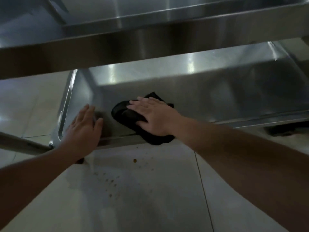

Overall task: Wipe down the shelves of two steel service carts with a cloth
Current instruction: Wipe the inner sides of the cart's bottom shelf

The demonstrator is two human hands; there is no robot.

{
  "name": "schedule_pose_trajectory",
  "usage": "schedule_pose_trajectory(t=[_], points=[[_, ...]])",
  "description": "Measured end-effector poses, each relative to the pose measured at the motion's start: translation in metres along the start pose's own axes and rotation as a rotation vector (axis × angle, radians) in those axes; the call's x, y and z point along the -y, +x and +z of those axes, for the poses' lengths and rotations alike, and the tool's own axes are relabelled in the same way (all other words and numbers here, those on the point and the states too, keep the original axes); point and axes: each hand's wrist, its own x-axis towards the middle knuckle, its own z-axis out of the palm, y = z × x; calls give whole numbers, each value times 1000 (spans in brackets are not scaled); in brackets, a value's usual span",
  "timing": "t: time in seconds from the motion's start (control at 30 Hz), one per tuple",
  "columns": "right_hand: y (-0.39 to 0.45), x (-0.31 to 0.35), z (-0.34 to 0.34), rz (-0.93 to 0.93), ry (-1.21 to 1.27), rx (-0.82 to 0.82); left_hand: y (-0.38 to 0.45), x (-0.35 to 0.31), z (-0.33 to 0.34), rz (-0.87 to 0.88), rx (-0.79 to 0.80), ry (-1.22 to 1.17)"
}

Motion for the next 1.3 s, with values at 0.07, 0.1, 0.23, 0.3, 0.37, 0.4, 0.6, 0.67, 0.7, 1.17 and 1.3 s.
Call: schedule_pose_trajectory(t=[0.07,0.1,0.23,0.3,0.37,0.4,0.6,0.67,0.7,1.17,1.3], points=[[-24,-35,-10,65,3,-61,8,14,2,-53,-11,-20],[-38,-59,-17,168,11,-122,11,20,3,-63,-17,-22],[-84,-157,-45,1070,16,-463,17,36,8,-46,-72,5],[-76,-171,-48,1453,52,-538,19,39,12,-64,-86,16],[-47,-161,-47,1567,56,-572,19,36,17,-57,-92,31],[-24,-151,-45,1540,43,-568,19,36,18,-56,-98,35],[121,-25,-17,840,-36,-289,16,36,17,-53,-103,26],[142,26,1,485,-47,-167,14,38,16,-61,-109,0],[141,41,9,326,-43,-118,14,38,16,-70,-117,-24],[119,-42,-12,1225,25,-472,14,38,18,-61,-108,-50],[167,46,18,860,53,-368,13,38,16,-63,-111,-66]])
